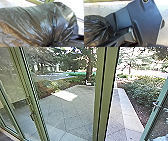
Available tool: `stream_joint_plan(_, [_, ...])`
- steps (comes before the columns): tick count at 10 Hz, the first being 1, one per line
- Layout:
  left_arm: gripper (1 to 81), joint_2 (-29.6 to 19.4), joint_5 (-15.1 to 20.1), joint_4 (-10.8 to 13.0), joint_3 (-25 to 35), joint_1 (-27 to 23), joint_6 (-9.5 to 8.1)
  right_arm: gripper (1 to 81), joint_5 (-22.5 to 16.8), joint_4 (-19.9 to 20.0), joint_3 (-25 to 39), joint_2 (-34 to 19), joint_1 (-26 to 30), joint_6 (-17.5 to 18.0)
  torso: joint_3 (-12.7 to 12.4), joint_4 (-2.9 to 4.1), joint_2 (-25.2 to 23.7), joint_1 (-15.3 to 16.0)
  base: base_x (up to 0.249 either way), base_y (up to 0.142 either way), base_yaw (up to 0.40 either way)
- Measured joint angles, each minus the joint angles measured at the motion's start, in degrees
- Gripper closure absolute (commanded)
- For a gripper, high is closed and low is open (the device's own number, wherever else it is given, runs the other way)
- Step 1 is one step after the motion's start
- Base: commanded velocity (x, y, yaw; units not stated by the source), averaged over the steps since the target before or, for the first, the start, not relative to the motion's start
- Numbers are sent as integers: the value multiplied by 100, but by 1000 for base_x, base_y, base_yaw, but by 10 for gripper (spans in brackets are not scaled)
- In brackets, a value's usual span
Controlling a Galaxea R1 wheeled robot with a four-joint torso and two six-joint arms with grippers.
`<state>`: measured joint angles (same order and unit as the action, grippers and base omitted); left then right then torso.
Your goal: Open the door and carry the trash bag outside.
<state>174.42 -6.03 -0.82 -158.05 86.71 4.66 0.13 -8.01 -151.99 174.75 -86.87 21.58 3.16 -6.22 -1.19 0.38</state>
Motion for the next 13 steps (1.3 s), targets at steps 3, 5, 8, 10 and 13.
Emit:
stream_joint_plan(3, [811, -17, 37, 51, 2, 79, 2, 10, -13, -1, 0, 24, -48, 16, -2, 0, -2, -9, 0, 0, -44])
stream_joint_plan(5, [811, -17, 17, 61, 2, 28, 2, 10, -6, 0, 0, 30, -23, 16, -2, 0, -2, -9, 0, 0, -176])
stream_joint_plan(8, [811, -16, 45, 63, 9, 99, 0, 10, -13, -1, -2, 30, -23, 13, -2, 0, -5, -9, 0, 0, -187])
stream_joint_plan(10, [811, -28, 15, 63, 6, 24, 2, 10, -16, -1, -2, 37, -41, 13, -2, 0, -5, -9, 0, 0, -213])
stream_joint_plan(13, [811, -16, 22, 71, 9, 28, 2, 10, -9, -4, -2, 72, -43, 11, -2, 0, -5, -9, 0, 0, -236])
